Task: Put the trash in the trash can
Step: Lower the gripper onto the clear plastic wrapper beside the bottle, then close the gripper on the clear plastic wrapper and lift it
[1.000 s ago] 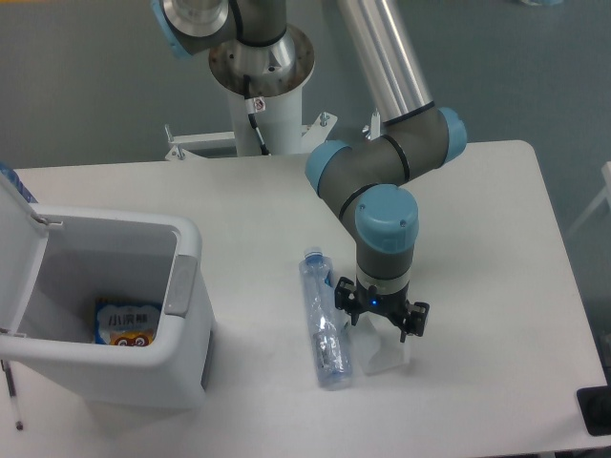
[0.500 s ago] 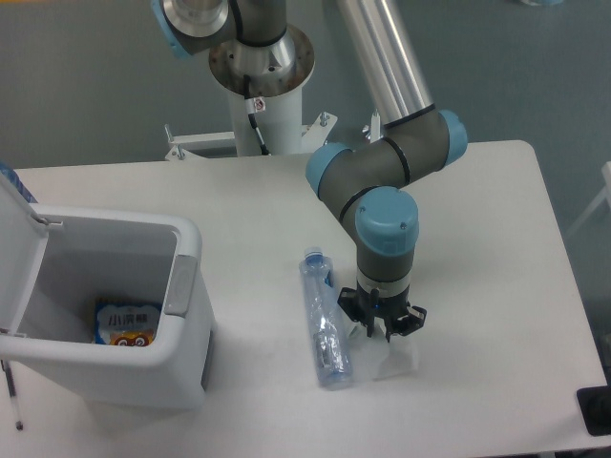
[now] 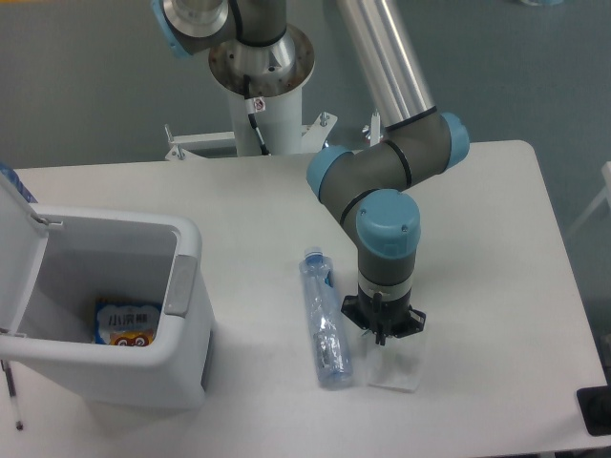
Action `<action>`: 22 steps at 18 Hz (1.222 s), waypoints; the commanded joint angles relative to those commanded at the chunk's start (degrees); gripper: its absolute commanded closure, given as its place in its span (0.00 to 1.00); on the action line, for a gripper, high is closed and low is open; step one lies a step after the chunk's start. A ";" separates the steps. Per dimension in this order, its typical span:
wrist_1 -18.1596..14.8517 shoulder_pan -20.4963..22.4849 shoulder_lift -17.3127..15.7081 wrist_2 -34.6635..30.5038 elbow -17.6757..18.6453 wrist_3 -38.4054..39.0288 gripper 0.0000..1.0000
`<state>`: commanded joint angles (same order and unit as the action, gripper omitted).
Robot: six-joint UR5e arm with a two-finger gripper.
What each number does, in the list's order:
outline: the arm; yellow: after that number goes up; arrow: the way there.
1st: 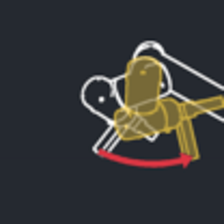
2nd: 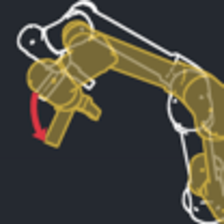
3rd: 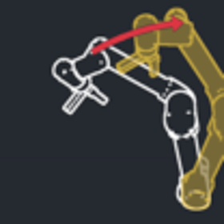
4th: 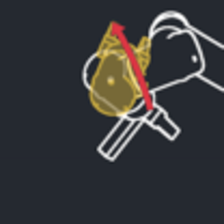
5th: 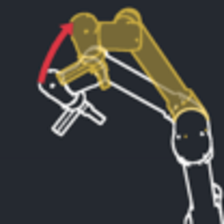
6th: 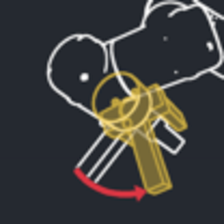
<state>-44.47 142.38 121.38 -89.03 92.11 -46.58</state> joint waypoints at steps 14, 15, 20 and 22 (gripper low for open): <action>-0.18 0.62 -2.81 5.97 -4.05 6.15 0.92; -0.26 0.70 -3.68 7.19 -4.05 6.59 0.92; -0.70 0.44 -8.78 12.12 -4.05 9.49 0.92; -0.62 0.26 -10.19 14.40 -4.22 10.63 0.92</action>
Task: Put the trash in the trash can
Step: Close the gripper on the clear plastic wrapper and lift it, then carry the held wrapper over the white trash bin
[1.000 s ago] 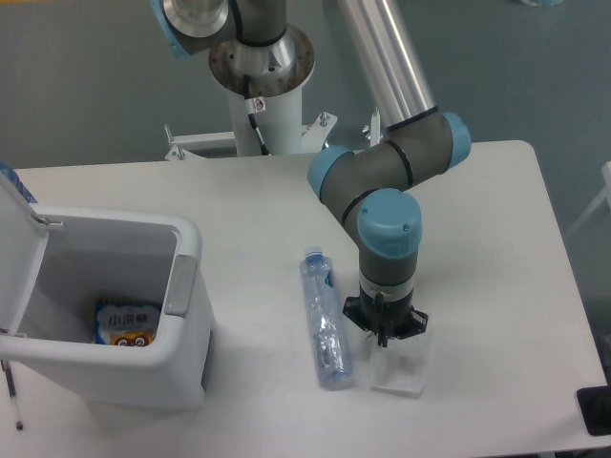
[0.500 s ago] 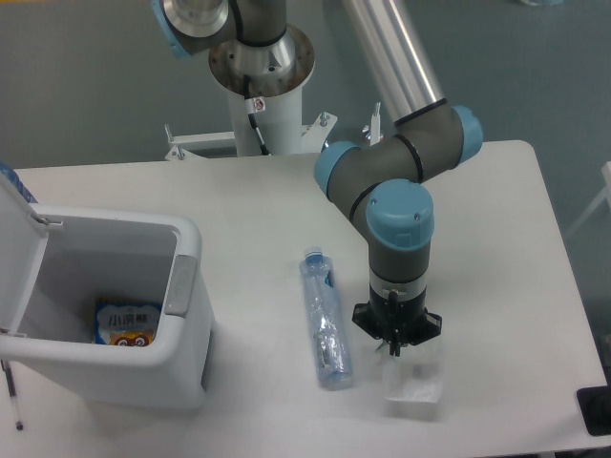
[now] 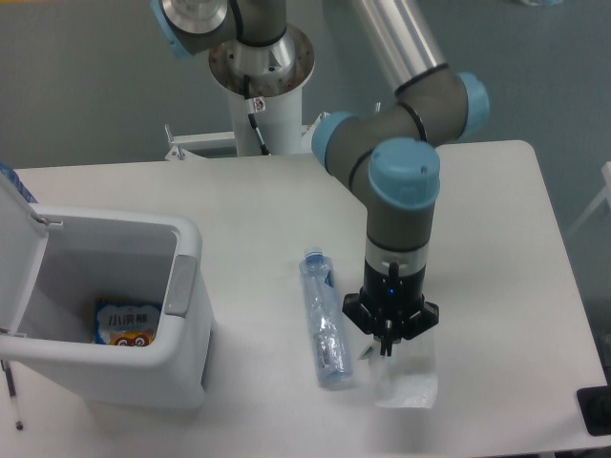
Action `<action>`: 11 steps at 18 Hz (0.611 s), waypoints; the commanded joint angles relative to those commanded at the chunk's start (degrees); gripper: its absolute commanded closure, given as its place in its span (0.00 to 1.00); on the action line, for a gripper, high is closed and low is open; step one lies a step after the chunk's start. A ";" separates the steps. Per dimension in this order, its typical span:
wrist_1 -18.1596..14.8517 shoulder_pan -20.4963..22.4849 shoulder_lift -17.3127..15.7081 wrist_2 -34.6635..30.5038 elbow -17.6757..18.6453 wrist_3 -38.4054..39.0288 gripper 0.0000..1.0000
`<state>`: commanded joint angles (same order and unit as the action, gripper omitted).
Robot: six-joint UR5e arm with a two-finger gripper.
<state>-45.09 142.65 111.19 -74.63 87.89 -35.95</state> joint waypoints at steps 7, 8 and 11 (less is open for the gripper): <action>0.00 -0.62 -5.45 8.96 -2.55 5.98 0.92; -0.09 -0.79 -6.33 10.80 -2.46 6.24 0.92; 0.00 -2.19 -8.53 13.89 -2.55 8.52 0.92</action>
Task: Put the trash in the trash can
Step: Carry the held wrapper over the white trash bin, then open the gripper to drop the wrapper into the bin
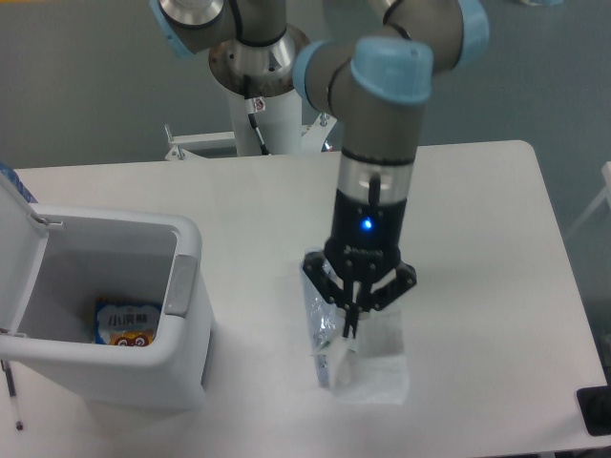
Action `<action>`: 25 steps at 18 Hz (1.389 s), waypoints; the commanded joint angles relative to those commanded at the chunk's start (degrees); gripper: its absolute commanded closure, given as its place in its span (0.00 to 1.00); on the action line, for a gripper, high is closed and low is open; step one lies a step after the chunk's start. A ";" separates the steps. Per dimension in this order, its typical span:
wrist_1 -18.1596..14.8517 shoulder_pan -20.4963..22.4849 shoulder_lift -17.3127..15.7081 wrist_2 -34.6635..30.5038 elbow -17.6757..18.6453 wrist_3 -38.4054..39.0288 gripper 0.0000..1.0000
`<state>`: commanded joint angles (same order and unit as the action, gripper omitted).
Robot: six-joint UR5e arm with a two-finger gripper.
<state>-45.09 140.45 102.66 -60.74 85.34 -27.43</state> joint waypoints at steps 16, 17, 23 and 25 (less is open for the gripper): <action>-0.09 -6.24 -8.09 5.54 5.44 11.53 0.90; -0.09 -6.85 -8.61 5.54 6.32 11.53 0.89; 0.00 -10.46 -9.76 5.19 8.17 11.53 0.73; 0.00 -10.73 -9.59 5.10 8.17 11.53 0.59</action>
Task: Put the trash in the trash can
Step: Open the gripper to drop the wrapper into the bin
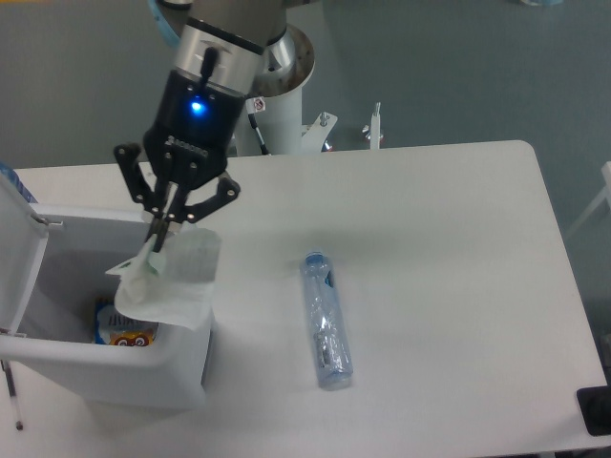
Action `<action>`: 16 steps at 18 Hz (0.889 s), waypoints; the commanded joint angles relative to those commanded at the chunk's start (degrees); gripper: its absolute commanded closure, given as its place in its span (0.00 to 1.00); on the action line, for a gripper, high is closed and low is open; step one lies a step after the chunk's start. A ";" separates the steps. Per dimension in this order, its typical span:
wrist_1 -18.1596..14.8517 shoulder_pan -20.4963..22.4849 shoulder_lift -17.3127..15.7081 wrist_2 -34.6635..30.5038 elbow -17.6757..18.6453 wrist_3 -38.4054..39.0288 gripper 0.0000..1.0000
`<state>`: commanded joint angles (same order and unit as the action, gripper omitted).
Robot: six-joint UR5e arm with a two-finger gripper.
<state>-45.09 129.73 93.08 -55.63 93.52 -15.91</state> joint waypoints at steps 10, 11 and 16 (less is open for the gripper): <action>0.61 0.78 1.49 -0.09 -1.49 -0.70 0.00; 0.53 1.75 1.76 -0.17 -1.93 -0.62 0.00; 0.61 6.85 6.75 -1.92 -6.14 -0.53 0.00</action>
<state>-44.47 136.58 99.83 -57.55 87.38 -16.44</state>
